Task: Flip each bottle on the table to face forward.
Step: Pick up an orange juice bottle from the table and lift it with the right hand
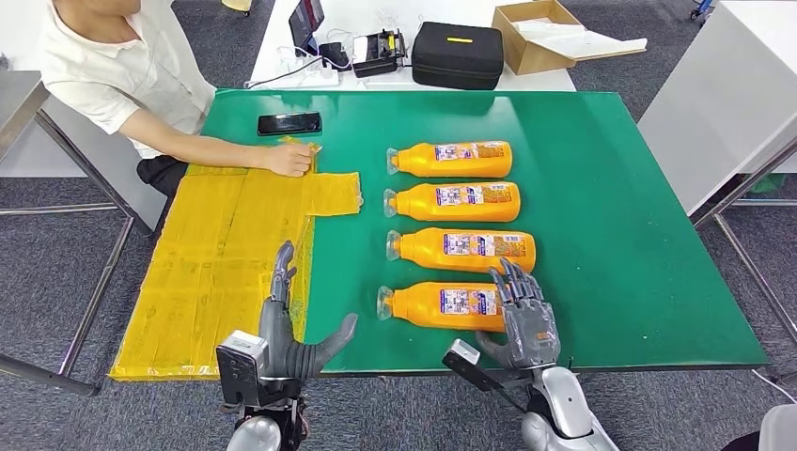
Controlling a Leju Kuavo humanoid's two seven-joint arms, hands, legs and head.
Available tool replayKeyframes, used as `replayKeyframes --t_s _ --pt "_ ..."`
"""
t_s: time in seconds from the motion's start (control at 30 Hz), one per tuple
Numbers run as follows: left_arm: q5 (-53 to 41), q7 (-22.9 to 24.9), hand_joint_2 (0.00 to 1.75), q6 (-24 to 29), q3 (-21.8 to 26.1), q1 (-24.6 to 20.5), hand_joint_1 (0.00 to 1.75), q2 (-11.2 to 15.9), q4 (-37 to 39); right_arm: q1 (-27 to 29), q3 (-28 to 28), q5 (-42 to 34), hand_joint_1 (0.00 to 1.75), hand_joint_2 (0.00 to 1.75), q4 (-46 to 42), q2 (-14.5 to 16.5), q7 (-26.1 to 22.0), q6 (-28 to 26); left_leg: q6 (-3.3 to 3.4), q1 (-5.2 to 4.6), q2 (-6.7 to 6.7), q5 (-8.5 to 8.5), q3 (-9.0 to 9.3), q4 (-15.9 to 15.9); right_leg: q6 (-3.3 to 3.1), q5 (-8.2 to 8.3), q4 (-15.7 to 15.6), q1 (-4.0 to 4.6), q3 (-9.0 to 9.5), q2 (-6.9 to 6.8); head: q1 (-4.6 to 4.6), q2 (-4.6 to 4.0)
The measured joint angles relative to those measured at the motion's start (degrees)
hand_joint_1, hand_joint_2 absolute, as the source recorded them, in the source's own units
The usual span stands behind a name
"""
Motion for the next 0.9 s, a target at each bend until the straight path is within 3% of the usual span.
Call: replayKeyframes --t_s 0.27,0.9 --pt "1.83 4.49 1.75 -3.53 -0.14 -0.02 0.0 -0.04 0.53 -1.07 0.02 -5.21 0.0 1.75 1.6 -0.59 0.06 9.28 0.0 0.0 0.02 0.0 0.01 0.0 0.0 0.0 0.0 0.0 0.0 0.01 -0.01 0.0" --pt "2.05 8.73 1.75 -6.89 -1.1 -0.55 0.0 -0.02 0.83 -4.55 1.26 -6.38 0.0 1.75 0.85 -4.04 2.79 17.51 0.01 -0.01 0.01 0.01 0.11 0.01 0.01 0.01 0.0 0.0 0.11 0.01 -0.01 0.0"
